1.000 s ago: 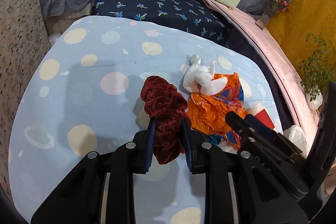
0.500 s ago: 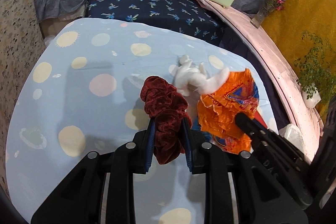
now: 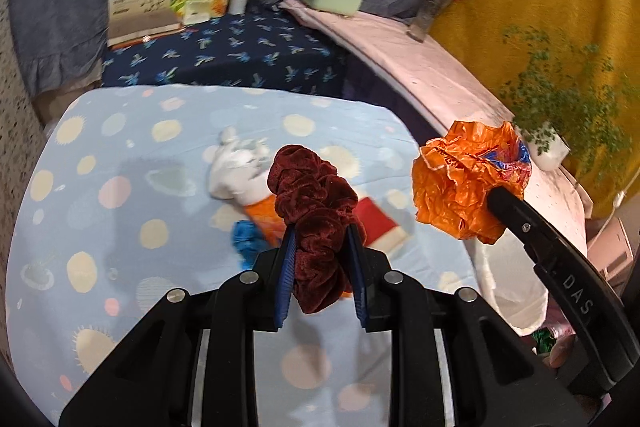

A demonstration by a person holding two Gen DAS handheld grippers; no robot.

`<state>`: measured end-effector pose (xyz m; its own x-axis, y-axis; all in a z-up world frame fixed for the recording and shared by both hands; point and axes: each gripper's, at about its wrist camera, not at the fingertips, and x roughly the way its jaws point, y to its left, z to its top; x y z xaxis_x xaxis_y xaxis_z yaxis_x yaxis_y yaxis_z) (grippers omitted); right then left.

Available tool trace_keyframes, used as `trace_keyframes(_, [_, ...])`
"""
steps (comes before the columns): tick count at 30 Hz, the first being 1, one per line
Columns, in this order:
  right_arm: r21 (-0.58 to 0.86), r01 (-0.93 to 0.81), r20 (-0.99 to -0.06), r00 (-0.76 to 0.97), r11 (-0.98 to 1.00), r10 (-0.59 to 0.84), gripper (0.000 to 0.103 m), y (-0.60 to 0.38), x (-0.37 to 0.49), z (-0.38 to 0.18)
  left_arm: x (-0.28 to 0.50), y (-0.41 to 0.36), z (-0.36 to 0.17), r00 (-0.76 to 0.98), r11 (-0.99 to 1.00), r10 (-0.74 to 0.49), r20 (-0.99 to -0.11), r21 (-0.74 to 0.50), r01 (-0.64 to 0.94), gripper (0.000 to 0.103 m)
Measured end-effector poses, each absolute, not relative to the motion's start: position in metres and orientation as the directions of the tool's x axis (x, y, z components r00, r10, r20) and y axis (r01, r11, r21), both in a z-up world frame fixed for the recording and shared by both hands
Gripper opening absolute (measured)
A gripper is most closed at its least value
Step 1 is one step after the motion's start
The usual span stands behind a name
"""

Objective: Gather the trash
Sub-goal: 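Carry both items over the wastebasket and open both grippers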

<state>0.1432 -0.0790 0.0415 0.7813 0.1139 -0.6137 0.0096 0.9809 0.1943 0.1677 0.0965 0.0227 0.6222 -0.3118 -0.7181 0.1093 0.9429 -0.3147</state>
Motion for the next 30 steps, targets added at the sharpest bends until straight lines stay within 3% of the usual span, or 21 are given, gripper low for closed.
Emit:
trace_keyframes(13, [0.21,0.163,-0.564,0.825,0.964,-0.017,0.006,-0.181,0.097,0.066,0.141,-0.025,0.053,0.594,0.909,-0.411,-0.692,-0.26,0.326,0.024])
trace_keyframes(30, [0.208,0.354,-0.575,0.798,0.912,-0.179,0.006,-0.284,0.05,0.054,0.121,-0.145,0.052,0.504,0.827,-0.5,-0.704,-0.216,0.519,0.024])
